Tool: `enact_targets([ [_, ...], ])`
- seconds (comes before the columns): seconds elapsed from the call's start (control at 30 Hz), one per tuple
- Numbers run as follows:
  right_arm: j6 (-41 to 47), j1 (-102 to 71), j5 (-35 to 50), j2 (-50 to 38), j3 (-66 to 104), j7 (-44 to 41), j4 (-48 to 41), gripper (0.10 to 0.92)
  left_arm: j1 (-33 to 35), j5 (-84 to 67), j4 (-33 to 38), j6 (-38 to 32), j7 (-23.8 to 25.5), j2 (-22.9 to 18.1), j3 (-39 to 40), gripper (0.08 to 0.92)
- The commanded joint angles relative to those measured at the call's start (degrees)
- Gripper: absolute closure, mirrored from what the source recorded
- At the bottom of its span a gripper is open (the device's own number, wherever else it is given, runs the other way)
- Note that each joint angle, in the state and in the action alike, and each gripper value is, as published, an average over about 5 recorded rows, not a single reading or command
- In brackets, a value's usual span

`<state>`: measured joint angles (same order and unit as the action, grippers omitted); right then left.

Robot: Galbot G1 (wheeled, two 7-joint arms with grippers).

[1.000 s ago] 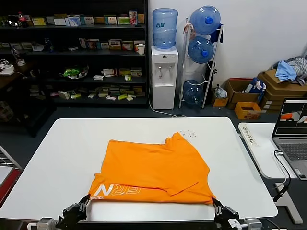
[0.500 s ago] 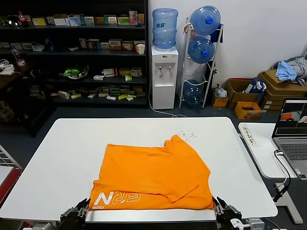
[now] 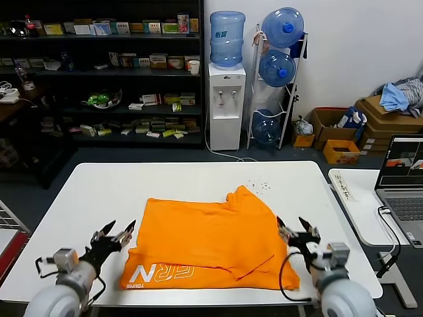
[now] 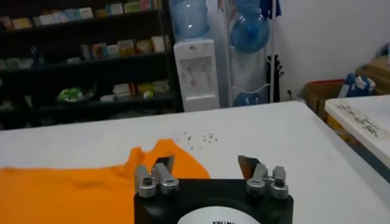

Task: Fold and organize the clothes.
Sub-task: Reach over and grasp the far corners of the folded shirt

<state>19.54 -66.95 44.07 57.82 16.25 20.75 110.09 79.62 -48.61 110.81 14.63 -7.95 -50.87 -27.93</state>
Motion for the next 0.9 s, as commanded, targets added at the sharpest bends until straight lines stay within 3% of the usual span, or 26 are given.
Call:
enact_targets([
  [0.03,0.37,27.96,0.8,5.92,-10.93,-0.65,-21.92,0.208,-28.03,-3.63,-21.53,0.05,2.7,1.24,13.96,0.21],
  [0.23,0.95,33.69,-0.07,11.65,-14.88,-4.04,-34.15,0.203,-33.12,-3.0,-30.67,0.12,4.68,-1.85,18.22,0.178],
  [0.4,2.08,34.63,-2.08,15.43,-15.96,-5.86,-39.58,0.203,-34.0,-1.84,-33.35,0.46,5.12,-3.13,19.36,0.177],
  [0.9,4.69,33.92,-4.49,18.1,-17.37,-5.26,-41.9,0.203,-33.21,0.54,-33.77,0.48,6.47,-3.88,20.59,0.177],
])
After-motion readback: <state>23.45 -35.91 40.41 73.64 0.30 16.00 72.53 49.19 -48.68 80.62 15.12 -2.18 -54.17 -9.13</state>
